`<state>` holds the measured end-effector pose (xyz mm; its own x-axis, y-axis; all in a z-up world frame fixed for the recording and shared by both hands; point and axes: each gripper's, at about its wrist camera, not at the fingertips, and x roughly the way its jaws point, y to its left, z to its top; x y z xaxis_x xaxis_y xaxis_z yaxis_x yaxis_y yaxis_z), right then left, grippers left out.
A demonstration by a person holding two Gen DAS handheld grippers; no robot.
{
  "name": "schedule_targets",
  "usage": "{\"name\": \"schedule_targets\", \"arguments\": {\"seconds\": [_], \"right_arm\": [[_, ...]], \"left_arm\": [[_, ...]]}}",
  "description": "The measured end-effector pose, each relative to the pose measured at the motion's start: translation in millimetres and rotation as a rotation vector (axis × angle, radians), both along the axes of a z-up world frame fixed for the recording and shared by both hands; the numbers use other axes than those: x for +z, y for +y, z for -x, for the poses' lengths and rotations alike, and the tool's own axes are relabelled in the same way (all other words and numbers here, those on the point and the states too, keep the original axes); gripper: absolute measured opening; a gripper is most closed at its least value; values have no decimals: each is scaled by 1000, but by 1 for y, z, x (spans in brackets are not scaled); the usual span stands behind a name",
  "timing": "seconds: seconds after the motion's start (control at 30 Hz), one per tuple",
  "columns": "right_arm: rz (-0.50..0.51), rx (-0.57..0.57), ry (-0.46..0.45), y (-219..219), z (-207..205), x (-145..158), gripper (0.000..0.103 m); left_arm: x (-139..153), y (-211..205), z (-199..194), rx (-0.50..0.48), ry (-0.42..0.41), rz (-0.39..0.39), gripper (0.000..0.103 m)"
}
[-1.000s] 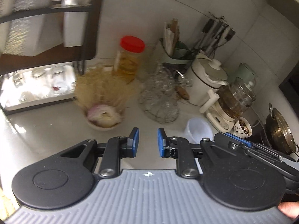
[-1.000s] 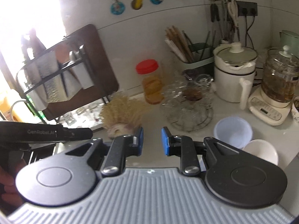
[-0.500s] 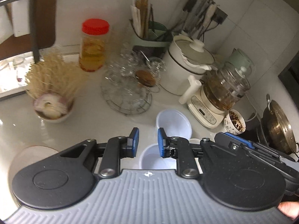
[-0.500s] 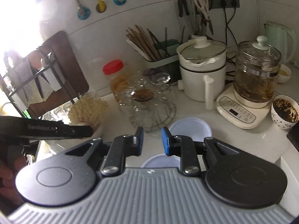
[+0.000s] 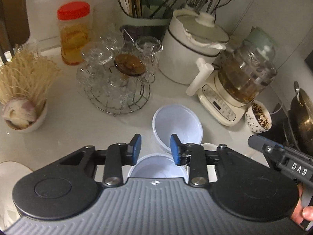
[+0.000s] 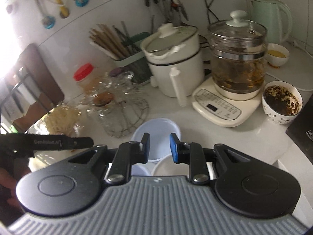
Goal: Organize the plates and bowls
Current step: 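Move the left gripper to the rim of a translucent plastic bowl, then close the left gripper on the plastic bowl rim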
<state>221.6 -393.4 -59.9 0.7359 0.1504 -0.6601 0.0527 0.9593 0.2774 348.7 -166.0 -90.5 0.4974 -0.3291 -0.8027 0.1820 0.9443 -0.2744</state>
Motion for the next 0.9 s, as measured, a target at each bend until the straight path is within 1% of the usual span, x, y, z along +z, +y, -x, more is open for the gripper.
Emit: {"name": "schedule_targets", "arguments": {"seconds": [0.07,0.1,0.23,0.3,0.37,0.5,0.6,0.7,0.9], "right_arm": [[-14,-9,13,-11,-8,-7,50],[-23,-6,19,-17,-12,-10,52],[-41,15,69,-34,-35,-24,51],[-49,32,94,-41,-49,-32,51],[-48,50,117,-45,-64,-40,51],[-82,86,190,-48,-92,-64,50],[-111,94,244,-49,-107,-80,50],[-120,114,282,-49,-115,-92,50],[-111,155,326,-51,-125,-107,50]], "left_arm": [[-9,-6,-8,-3,15,-8,49],[-14,-10,-13,-8,20,-14,50],[-37,-24,-35,-48,45,-33,51],[-49,-28,-48,-40,75,-37,52],[-57,-29,-59,-37,99,-9,52],[-71,-31,-83,-15,143,-18,52],[-79,-38,-96,-20,193,-51,52],[-84,-53,-106,-58,243,-87,52],[-87,-78,-117,-103,267,-160,52]]}}
